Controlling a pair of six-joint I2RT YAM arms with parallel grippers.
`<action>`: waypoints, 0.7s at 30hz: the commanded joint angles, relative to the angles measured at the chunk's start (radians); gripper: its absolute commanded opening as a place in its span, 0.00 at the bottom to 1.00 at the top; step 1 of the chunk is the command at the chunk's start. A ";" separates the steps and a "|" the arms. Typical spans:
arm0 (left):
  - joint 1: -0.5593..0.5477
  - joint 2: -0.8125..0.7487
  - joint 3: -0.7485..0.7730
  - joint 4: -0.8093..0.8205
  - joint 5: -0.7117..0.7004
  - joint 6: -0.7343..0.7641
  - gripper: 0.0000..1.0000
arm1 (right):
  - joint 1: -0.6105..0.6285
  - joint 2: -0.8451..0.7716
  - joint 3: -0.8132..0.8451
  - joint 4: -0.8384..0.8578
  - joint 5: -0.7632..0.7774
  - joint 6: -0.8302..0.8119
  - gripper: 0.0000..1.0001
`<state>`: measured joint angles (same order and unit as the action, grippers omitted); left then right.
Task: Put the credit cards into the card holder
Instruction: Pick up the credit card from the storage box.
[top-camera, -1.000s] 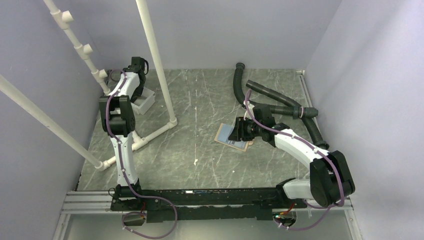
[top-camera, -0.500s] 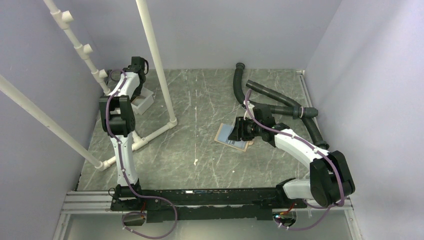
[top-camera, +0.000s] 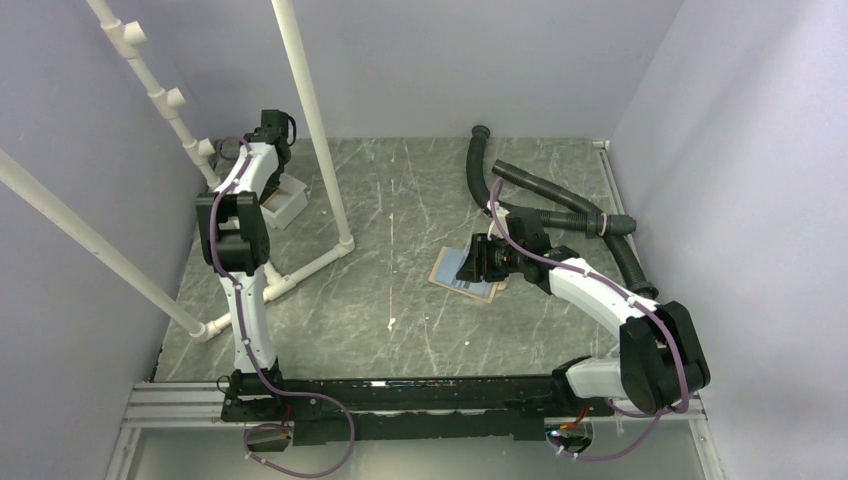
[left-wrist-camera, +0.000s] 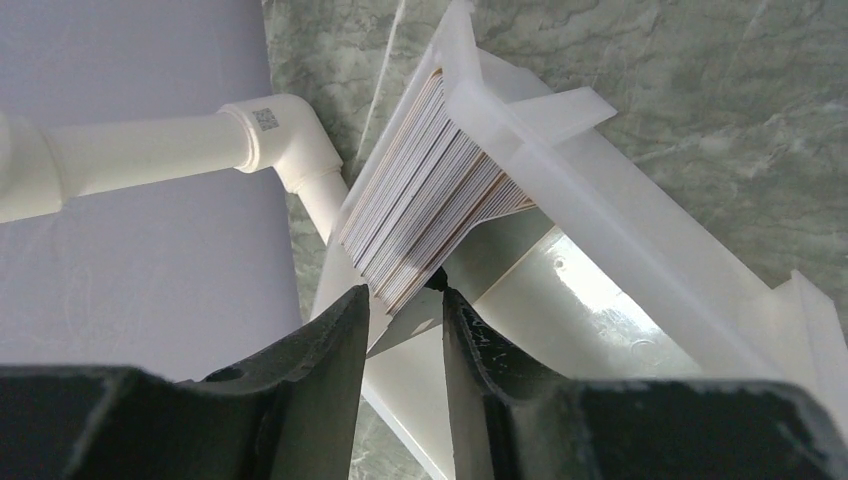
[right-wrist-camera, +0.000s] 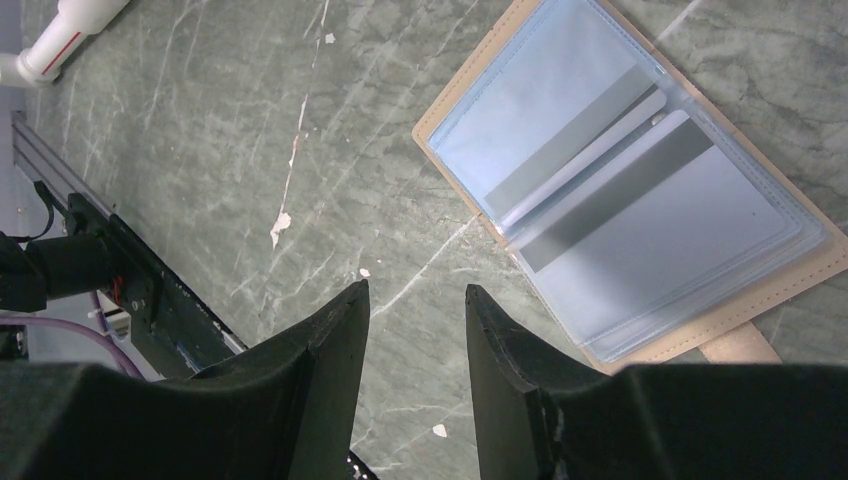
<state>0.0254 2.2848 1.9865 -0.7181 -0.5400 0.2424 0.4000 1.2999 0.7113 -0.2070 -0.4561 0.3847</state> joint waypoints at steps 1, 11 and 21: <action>-0.002 -0.077 0.014 0.024 -0.030 0.020 0.37 | 0.003 -0.021 0.001 0.048 -0.019 -0.003 0.43; -0.002 -0.047 0.027 -0.006 0.005 0.009 0.23 | 0.003 -0.023 0.002 0.043 -0.019 -0.007 0.43; -0.009 -0.075 0.054 -0.060 0.035 -0.037 0.09 | 0.003 -0.017 0.012 0.040 -0.021 -0.008 0.43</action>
<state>0.0216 2.2707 1.9877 -0.7437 -0.5159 0.2367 0.4000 1.2999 0.7113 -0.2024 -0.4561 0.3847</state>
